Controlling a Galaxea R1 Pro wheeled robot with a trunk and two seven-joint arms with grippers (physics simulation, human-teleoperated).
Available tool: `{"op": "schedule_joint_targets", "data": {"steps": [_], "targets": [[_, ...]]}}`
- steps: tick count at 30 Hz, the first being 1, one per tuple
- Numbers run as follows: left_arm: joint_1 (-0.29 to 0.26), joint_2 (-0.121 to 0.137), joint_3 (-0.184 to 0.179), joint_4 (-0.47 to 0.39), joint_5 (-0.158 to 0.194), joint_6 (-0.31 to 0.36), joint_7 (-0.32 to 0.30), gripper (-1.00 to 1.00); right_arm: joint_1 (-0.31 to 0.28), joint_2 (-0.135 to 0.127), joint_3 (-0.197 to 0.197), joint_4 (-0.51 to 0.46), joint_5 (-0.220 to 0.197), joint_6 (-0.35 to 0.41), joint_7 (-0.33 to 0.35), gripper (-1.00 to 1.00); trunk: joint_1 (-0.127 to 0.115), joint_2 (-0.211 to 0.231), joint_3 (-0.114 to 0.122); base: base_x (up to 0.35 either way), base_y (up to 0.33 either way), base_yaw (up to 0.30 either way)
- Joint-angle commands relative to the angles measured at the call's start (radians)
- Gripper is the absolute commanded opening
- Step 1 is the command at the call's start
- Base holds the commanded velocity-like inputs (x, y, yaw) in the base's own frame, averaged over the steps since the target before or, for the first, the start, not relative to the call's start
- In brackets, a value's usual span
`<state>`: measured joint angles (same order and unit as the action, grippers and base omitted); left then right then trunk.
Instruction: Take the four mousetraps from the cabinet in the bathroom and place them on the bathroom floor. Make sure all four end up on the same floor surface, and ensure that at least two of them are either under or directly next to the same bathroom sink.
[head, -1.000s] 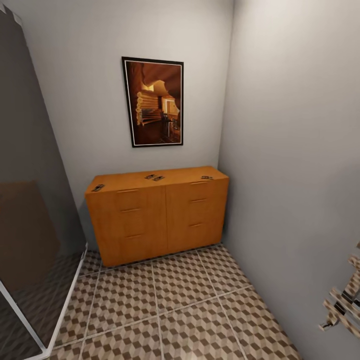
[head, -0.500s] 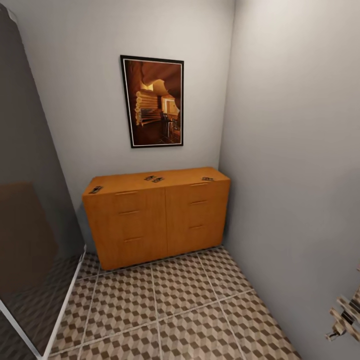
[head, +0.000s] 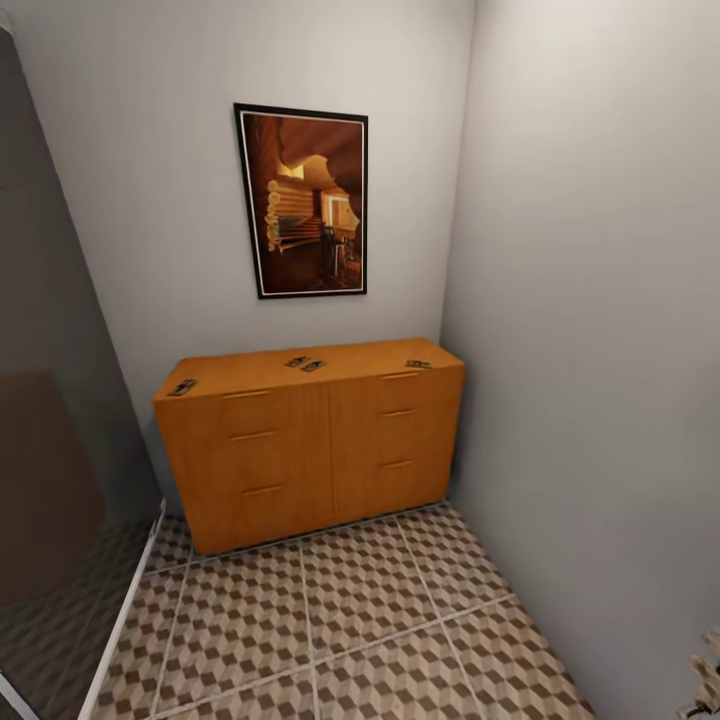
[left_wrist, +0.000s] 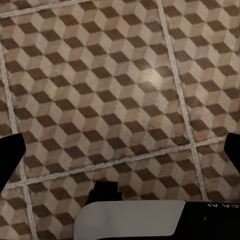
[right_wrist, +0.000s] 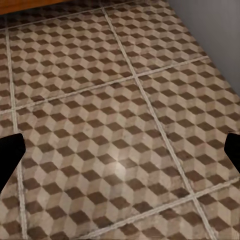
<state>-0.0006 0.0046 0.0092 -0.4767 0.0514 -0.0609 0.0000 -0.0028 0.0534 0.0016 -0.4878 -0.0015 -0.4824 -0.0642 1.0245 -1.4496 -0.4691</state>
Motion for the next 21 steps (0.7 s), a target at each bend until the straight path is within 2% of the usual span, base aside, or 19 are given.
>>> {"op": "schedule_joint_targets", "data": {"steps": [1, 21], "targets": [[0.0, 0.0, 0.0, 0.0, 0.005, -0.002, 0.0, 1.0, 0.0, 0.0, 0.0, 0.0, 0.0, -0.002, -0.003, 1.0, 0.001, 0.0, -0.001, 0.292, 0.0, 0.0], [0.0, 0.0, 0.0, 0.0, 0.005, -0.002, 0.0, 1.0, 0.0, 0.0, 0.001, 0.0, 0.0, -0.004, -0.003, 1.0, 0.001, 0.0, -0.001, 0.33, 0.0, 0.0]]}}
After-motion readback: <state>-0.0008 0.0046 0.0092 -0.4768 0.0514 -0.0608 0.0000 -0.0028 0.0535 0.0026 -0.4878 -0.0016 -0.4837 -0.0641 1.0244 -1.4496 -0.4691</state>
